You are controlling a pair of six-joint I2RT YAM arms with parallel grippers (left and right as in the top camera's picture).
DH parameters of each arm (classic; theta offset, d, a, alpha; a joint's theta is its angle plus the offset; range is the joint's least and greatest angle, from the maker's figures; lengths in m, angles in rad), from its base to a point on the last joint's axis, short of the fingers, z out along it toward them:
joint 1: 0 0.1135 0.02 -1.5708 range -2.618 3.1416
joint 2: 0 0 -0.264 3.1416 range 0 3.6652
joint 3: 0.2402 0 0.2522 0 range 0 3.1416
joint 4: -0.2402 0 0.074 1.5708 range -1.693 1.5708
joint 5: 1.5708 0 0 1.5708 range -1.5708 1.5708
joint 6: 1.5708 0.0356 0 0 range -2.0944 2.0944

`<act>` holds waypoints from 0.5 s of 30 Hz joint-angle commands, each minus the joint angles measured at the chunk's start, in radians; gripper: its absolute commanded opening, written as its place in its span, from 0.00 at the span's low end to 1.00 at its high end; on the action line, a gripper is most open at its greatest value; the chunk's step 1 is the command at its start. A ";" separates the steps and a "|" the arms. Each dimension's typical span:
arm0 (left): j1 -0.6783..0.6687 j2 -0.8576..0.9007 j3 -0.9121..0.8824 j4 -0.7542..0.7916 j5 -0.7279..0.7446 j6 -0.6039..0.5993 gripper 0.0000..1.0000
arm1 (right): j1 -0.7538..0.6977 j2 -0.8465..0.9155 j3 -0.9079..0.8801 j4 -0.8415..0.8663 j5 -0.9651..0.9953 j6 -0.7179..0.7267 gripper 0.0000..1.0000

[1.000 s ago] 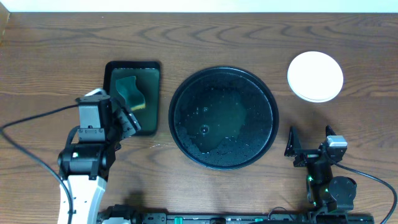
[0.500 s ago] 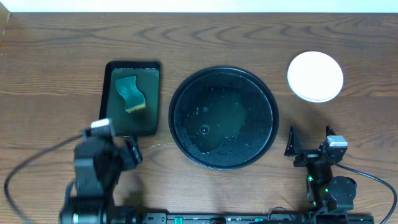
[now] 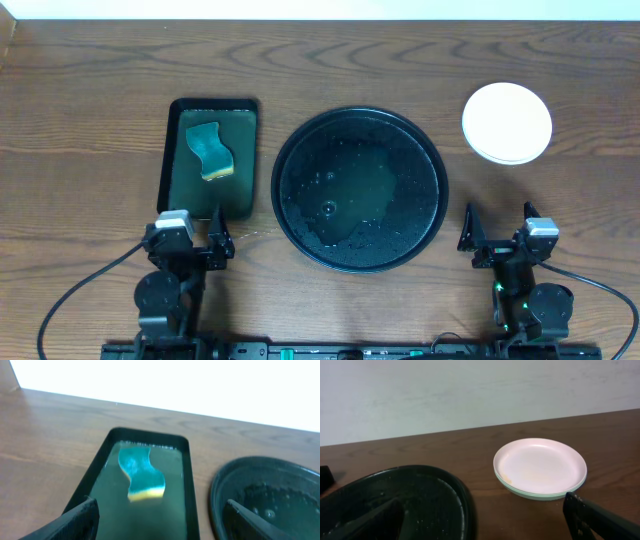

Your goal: Clean dirty plates on tray and stack at the side

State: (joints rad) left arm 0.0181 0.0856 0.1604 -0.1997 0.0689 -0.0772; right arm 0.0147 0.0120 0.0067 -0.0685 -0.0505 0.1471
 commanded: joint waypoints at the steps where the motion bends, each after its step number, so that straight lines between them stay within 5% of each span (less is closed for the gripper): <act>1: 0.005 -0.041 -0.060 0.070 0.003 0.014 0.79 | -0.009 -0.006 -0.001 -0.004 0.009 -0.018 0.99; 15: 0.049 -0.085 -0.157 0.165 0.031 0.078 0.79 | -0.009 -0.006 -0.001 -0.004 0.009 -0.018 0.99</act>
State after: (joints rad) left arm 0.0517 0.0101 0.0219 -0.0254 0.0711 -0.0422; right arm 0.0147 0.0116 0.0067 -0.0681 -0.0502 0.1471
